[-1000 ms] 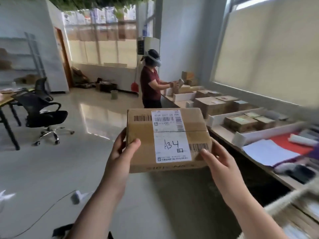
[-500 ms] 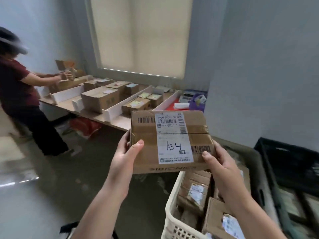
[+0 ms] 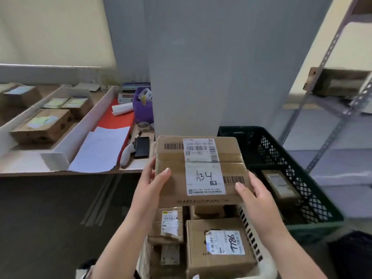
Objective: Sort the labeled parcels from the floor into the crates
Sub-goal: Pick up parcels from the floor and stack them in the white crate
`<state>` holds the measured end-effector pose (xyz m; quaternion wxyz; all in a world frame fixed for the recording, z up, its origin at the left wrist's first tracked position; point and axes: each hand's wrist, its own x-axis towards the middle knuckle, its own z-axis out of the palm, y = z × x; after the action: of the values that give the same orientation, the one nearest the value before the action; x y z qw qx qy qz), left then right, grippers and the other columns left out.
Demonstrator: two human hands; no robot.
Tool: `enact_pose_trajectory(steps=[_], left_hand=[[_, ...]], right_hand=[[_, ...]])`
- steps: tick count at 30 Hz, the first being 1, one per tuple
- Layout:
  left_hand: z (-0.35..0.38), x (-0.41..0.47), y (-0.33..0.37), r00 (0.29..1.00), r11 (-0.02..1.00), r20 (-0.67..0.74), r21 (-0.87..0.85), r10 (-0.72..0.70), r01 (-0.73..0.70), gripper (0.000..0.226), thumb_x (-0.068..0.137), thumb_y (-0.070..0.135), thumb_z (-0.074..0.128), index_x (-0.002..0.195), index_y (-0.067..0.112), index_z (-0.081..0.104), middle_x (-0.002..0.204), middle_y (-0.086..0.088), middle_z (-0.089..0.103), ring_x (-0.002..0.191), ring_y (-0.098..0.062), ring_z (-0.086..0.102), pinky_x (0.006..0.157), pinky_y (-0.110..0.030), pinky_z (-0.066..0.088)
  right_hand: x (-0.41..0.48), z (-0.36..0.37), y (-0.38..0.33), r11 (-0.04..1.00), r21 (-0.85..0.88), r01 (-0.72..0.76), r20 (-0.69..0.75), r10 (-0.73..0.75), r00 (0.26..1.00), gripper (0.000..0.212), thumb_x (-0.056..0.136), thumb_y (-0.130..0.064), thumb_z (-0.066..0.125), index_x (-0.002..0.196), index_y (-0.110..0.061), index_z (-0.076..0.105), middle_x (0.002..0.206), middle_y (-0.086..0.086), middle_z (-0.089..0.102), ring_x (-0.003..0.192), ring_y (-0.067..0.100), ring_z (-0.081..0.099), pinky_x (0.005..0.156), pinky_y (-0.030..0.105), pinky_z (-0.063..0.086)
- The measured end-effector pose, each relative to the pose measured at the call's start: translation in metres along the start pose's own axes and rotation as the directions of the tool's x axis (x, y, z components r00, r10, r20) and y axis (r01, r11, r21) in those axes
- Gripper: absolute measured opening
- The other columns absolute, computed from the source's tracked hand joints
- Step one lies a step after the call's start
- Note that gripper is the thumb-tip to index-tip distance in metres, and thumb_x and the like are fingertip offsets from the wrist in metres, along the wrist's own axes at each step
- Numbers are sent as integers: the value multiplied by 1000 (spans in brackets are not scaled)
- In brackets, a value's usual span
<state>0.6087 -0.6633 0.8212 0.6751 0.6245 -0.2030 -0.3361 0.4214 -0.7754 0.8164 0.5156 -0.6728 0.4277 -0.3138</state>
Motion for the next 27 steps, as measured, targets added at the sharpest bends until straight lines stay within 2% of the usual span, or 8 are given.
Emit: enact_pose_trajectory(steps=[3, 6, 9, 14, 18, 22, 24, 27], left_hand=[[20, 28, -18, 999, 999, 17, 10, -37, 37, 53, 89, 33, 57, 139, 36, 38, 122, 1, 62, 104, -17, 63, 72, -29, 52], [38, 53, -32, 998, 998, -9, 11, -64, 64, 54, 90, 34, 57, 140, 38, 37, 122, 2, 62, 103, -16, 64, 75, -31, 54], [52, 76, -46, 994, 994, -31, 13, -106, 106, 56, 89, 36, 58, 139, 43, 36, 123, 3, 60, 106, -18, 63, 89, -43, 53], [65, 102, -61, 988, 989, -80, 49, -134, 138, 54, 90, 34, 56, 139, 44, 35, 119, 6, 61, 102, -14, 63, 73, -28, 52], [51, 121, -60, 973, 988, -182, 39, -141, 151, 51, 90, 33, 57, 138, 40, 39, 116, 6, 64, 101, -13, 64, 73, -27, 50], [33, 133, -51, 959, 989, -254, 40, -125, 139, 39, 92, 30, 54, 127, 43, 43, 112, 8, 65, 98, -10, 64, 68, -24, 49], [24, 136, -47, 951, 990, -286, 40, -119, 136, 39, 93, 28, 54, 129, 42, 43, 110, 9, 65, 97, -10, 64, 69, -25, 49], [10, 134, -46, 928, 992, -353, 7, -117, 127, 42, 93, 26, 55, 130, 41, 42, 111, 7, 64, 99, -12, 64, 73, -27, 51]], right_hand=[[30, -11, 19, 999, -9, -39, 17, 39, 999, 34, 93, -34, 49, 126, -40, 51, 129, -9, 54, 120, 11, 50, 102, 43, 43], [66, -19, 34, 997, -35, -66, 52, 68, 996, 36, 93, -35, 50, 129, -40, 50, 130, -10, 53, 123, 11, 48, 104, 44, 41], [99, -24, 50, 995, -49, -82, 90, 86, 992, 36, 93, -35, 50, 128, -40, 51, 129, -13, 54, 124, 11, 47, 106, 45, 40], [141, -21, 76, 989, -69, -130, 139, 138, 981, 45, 91, -38, 52, 136, -37, 45, 134, -12, 51, 127, 10, 44, 107, 46, 38], [165, 1, 78, 991, -47, -123, 223, 131, 966, 38, 92, -37, 52, 129, -41, 50, 130, -12, 55, 122, 10, 49, 104, 46, 43], [188, 29, 65, 992, -15, -123, 333, 121, 935, 31, 93, -34, 51, 124, -38, 54, 123, -9, 60, 118, 15, 55, 100, 49, 46], [198, 42, 58, 994, 0, -109, 364, 101, 926, 26, 95, -25, 50, 117, -35, 59, 114, -10, 65, 111, 13, 59, 96, 44, 49], [209, 60, 48, 997, -26, -76, 434, 79, 897, 23, 96, -21, 49, 108, -37, 60, 106, -11, 67, 103, 8, 61, 85, 27, 50]])
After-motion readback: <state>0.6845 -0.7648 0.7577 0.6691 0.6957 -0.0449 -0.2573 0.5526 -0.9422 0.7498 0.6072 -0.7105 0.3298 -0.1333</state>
